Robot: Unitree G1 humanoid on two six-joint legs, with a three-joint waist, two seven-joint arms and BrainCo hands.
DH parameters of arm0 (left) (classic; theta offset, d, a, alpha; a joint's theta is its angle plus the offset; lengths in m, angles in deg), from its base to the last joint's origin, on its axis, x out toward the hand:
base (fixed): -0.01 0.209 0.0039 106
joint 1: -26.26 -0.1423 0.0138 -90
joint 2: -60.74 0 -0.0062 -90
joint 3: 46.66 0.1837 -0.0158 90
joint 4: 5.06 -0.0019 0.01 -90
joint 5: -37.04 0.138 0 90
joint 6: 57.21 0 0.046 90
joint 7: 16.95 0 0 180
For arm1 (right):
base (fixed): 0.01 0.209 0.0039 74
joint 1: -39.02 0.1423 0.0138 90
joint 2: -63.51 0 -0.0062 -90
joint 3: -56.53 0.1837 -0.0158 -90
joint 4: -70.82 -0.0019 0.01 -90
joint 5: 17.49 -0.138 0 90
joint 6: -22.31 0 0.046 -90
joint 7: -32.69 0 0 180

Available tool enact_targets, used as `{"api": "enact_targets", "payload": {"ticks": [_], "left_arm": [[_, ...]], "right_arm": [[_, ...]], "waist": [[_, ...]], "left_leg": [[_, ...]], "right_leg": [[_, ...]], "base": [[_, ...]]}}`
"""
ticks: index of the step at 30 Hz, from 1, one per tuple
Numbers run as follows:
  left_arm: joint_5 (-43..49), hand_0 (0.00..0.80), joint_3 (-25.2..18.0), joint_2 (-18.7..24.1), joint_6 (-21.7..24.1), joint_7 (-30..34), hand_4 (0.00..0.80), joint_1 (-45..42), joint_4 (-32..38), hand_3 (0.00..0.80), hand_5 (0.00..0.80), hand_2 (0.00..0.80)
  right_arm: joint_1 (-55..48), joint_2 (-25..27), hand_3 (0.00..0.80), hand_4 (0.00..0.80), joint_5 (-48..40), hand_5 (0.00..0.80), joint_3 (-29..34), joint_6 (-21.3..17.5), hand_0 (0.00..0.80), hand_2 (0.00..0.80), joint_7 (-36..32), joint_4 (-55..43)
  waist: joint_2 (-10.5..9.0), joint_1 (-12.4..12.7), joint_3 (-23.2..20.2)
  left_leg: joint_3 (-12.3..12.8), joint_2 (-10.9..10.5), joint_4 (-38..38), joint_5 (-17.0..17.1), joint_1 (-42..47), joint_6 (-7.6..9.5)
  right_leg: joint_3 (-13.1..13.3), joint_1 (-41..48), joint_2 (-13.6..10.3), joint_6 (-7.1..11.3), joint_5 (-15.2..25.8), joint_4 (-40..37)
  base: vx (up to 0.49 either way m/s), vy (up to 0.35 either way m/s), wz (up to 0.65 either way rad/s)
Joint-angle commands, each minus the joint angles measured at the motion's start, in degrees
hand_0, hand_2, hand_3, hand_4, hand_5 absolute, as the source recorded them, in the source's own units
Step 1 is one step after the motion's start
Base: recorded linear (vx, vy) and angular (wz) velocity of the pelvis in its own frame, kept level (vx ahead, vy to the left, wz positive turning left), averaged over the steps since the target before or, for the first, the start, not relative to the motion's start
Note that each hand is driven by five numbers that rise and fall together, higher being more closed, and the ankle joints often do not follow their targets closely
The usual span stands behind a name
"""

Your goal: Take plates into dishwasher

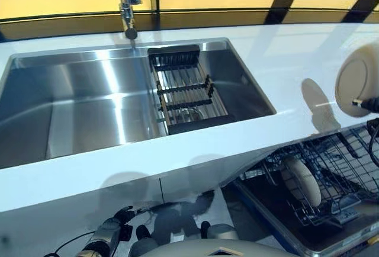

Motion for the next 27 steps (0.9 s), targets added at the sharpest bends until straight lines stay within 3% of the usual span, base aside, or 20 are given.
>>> {"api": "enact_targets", "payload": {"ticks": [1,12,27], "left_arm": [[3.05,0.000,-0.08,1.08,1.15,0.42,0.000,2.73,-2.25,0.000,0.000,0.000],[2.85,0.000,-0.31,1.82,0.69,0.93,0.000,4.73,-2.74,0.000,0.000,0.000],[4.40,0.000,-0.20,2.08,0.68,1.63,0.000,5.86,-2.96,0.000,0.000,0.000]], "right_arm": [[-0.06,2.52,0.800,0.800,3.84,0.800,4.98,-5.27,0.800,0.800,-0.25,-2.48],[-13.11,-2.12,0.800,0.800,8.63,0.800,11.36,-8.19,0.800,0.800,-5.04,-4.25],[-17.37,-4.55,0.800,0.800,17.09,0.800,9.26,-10.84,0.800,0.800,-11.44,-3.42]], "waist": [[0.32,1.32,-0.71],[0.79,-2.40,0.02],[1.67,-3.58,0.16]], "left_leg": [[2.11,-0.10,4.07,-12.23,6.89,3.46],[4.90,0.39,6.50,-13.75,5.45,4.27],[5.56,0.34,7.55,-14.16,4.37,4.16]], "right_leg": [[1.42,-9.55,1.05,4.11,6.17,2.74],[2.22,-13.36,0.99,4.25,6.57,5.07],[2.23,-15.16,1.10,3.91,6.51,5.72]], "base": [[-0.017,-0.035,-0.21],[-0.020,-0.028,-0.13],[-0.005,-0.008,-0.02]]}}
